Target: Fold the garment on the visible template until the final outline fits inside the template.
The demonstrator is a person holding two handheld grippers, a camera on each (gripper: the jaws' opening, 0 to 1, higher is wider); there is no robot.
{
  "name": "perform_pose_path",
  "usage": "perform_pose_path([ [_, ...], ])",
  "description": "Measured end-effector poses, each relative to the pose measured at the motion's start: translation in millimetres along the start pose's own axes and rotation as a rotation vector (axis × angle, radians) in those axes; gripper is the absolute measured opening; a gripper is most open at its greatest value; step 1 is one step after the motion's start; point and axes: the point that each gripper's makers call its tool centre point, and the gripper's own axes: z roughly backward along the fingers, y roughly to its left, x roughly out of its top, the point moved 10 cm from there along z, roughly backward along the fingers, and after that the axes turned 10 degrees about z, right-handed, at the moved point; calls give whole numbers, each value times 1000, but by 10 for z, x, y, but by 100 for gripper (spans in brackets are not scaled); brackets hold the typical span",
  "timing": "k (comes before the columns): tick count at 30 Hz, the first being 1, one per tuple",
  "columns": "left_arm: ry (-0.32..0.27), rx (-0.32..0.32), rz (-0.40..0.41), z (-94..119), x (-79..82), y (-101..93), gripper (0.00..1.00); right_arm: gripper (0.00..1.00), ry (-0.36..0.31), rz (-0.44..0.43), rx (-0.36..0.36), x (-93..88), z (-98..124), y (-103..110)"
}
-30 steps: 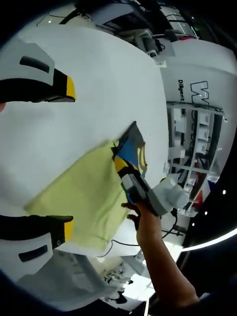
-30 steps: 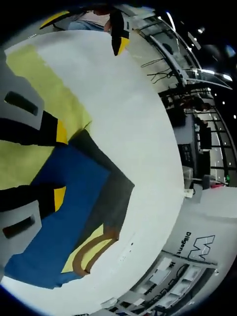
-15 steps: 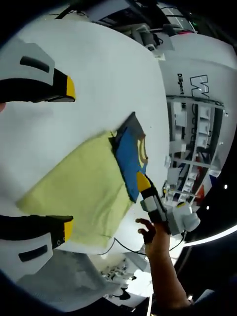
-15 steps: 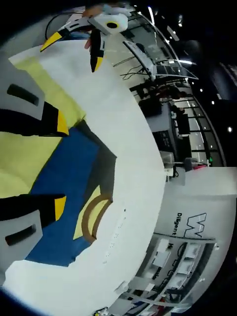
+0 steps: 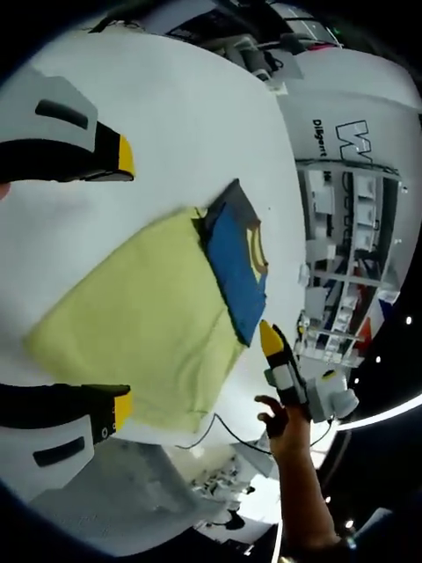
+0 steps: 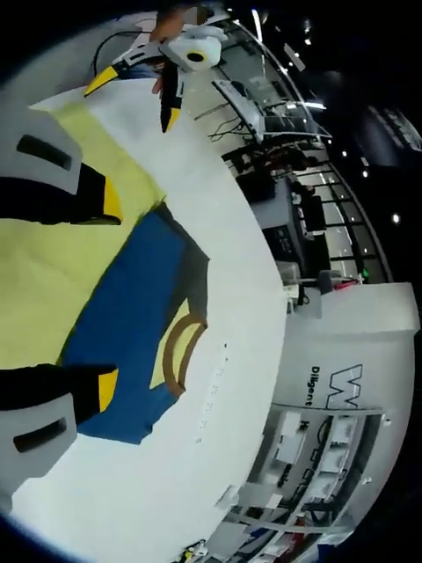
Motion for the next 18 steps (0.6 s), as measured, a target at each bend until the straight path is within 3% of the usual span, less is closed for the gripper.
perform_pose_path([
  [12, 37, 1, -50, 39, -21, -81, 92, 66, -54, -11, 66, -115, 304, -34],
  [18, 59, -23, -115, 30, -52, -152, 90, 66, -74, -22, 82, -225, 462, -39],
])
